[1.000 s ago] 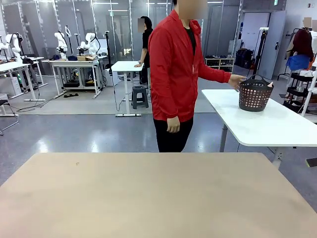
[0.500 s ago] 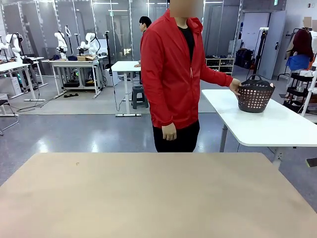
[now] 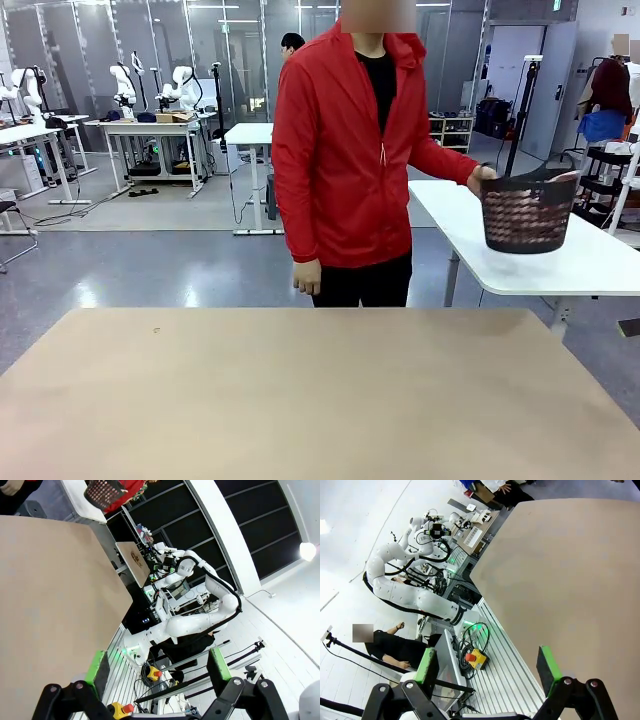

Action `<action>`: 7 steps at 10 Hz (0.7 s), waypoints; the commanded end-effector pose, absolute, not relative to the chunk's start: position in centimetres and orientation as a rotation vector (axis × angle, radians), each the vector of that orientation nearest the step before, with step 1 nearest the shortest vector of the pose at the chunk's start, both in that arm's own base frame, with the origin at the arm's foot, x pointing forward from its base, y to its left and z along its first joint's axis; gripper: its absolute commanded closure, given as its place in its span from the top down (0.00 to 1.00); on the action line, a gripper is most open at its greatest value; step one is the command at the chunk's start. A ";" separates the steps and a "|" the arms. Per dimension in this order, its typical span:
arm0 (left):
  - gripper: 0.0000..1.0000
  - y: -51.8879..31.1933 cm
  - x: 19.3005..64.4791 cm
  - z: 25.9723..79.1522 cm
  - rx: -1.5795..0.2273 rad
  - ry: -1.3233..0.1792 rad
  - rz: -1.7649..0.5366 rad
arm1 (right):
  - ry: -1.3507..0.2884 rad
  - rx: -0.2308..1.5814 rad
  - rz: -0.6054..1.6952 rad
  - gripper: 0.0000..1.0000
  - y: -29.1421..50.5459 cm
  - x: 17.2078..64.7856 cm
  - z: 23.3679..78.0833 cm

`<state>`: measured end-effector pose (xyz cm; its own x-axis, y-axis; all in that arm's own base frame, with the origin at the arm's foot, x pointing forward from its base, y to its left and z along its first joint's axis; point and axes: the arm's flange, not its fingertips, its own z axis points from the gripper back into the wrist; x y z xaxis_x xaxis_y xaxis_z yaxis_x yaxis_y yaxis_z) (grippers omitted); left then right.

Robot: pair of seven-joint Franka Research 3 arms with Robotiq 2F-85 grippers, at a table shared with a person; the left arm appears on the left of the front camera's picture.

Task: Fold the towel.
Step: Grab the top end of the 100 cm Hotel Towel extended by the human.

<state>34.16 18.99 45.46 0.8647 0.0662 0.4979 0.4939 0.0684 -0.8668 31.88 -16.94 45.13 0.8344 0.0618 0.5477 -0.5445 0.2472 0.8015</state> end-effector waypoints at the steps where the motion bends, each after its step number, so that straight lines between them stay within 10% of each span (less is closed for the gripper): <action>1: 1.00 19.1 34.2 45.4 -1.490 -0.471 -0.345 | -0.473 1.274 0.445 1.00 -17.0 32.0 45.2; 7: 1.00 19.1 34.2 45.4 -1.490 -0.471 -0.345 | -0.473 1.274 0.445 1.00 -17.0 32.0 45.2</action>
<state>34.16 18.99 45.46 0.8647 0.0663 0.4979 0.4939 0.0684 -0.8668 31.87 -16.96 45.14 0.8344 0.0612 0.5478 -0.5443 0.2479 0.8014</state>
